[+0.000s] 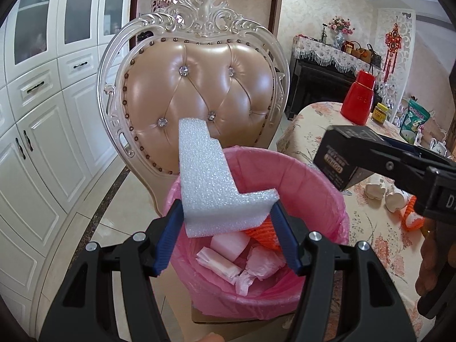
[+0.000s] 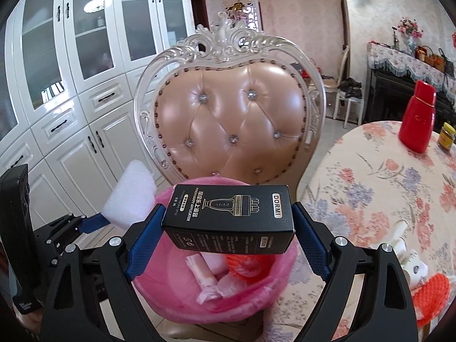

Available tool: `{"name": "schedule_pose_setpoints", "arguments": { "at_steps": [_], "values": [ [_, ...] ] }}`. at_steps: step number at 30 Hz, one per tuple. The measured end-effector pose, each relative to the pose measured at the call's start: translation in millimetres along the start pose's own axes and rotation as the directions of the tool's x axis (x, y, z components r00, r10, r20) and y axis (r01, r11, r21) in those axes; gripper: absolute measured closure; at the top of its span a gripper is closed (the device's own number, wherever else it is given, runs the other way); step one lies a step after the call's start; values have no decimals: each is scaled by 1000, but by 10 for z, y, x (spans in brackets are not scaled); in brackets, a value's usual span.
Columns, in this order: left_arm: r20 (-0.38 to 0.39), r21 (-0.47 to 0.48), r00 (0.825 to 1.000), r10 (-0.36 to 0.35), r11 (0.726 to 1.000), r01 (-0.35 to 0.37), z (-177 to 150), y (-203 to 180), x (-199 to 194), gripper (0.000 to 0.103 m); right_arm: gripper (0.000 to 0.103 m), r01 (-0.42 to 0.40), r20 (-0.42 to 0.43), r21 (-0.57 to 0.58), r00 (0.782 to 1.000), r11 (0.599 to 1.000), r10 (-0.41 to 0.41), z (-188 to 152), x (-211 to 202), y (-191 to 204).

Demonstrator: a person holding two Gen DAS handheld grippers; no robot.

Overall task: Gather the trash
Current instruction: 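Open both tools to drop the foam piece and box into the bin, then move both tools back over the remaining table trash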

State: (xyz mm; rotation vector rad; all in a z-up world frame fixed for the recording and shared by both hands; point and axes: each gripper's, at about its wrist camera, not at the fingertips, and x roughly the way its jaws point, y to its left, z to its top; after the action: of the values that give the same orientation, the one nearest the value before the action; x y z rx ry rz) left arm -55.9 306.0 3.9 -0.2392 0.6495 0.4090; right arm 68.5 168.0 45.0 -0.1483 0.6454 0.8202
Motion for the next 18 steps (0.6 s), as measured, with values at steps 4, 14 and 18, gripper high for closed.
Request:
{"name": "schedule_pose_setpoints", "arguments": {
  "at_steps": [4,14,18],
  "values": [
    [-13,0,1000,-1,1000,1,-13,-6,28,30,18,-14,-7,-4,1000,1000,14,26,67,43],
    [-17,1,1000,10,1000,-10,-52,-8,-8,24,18,-1,-9,4,1000,1000,1,28,62,-34],
    [-13,8,1000,-1,1000,1,-51,-56,-27,24,18,26,6,3,1000,1000,-26,9,-35,-122]
  ]
}}
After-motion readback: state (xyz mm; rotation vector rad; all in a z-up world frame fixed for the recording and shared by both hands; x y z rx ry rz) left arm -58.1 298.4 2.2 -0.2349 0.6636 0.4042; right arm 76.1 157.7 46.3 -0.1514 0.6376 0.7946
